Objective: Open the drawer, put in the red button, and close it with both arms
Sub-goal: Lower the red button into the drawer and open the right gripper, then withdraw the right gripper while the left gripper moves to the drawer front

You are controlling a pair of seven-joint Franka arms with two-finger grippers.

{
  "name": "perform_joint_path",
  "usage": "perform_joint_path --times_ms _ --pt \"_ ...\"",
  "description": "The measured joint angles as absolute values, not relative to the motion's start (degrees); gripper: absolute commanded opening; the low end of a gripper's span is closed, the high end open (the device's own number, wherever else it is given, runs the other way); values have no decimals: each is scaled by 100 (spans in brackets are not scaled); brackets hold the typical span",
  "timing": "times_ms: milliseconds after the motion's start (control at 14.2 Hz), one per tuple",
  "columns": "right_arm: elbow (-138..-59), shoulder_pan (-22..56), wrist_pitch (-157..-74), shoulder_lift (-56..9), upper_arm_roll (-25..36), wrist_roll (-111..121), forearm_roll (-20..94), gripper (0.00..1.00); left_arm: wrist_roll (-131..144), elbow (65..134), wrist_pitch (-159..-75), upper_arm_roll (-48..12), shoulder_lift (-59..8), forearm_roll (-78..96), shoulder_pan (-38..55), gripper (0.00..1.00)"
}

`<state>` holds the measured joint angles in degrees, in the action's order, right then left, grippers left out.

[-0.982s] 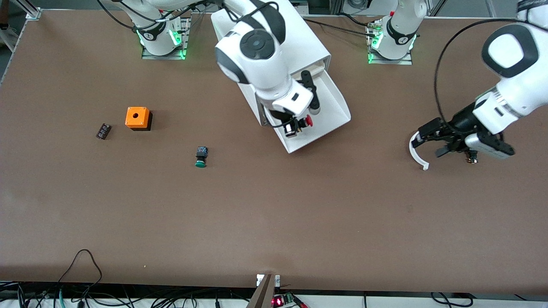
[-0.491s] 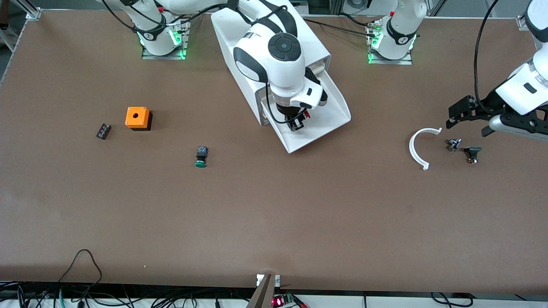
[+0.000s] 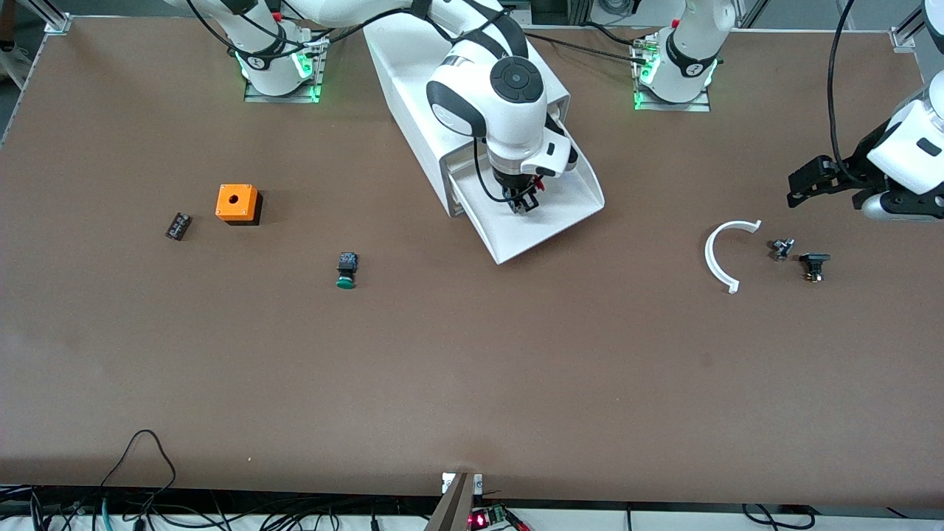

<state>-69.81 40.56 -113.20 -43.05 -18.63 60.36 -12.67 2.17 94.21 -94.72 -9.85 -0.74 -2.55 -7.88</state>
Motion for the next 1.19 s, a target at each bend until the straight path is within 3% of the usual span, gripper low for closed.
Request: perform_joint_path --times_ms 70,140,211,702,982,1193 --pt "-6982 4068 -11320 -4344 -1858 5986 -1267 52 382 9399 -9455 -993 -87 -329 -746 100" --pt "-6982 4081 -11322 -4380 -1853 5858 -1267 93 498 9384 -9450 -996 -104 -360 -715 100" --pt "-6983 4095 -11323 -4407 -1849 5663 -1268 100 565 9376 -9449 -998 -119 -368 -699 100" --pt "-6813 4104 -11357 -4159 -1777 4452 -1294 100 621 9332 -9500 -1000 -169 -368 -697 100" --pt "-6724 3696 -11306 -3344 -1623 3471 -1313 100 620 9308 -9799 -1078 -362 -156 -668 100" --pt "-6770 3446 -11187 -2813 -1169 2750 -1311 100 643 9370 -10166 -1196 -676 55 -637 100"
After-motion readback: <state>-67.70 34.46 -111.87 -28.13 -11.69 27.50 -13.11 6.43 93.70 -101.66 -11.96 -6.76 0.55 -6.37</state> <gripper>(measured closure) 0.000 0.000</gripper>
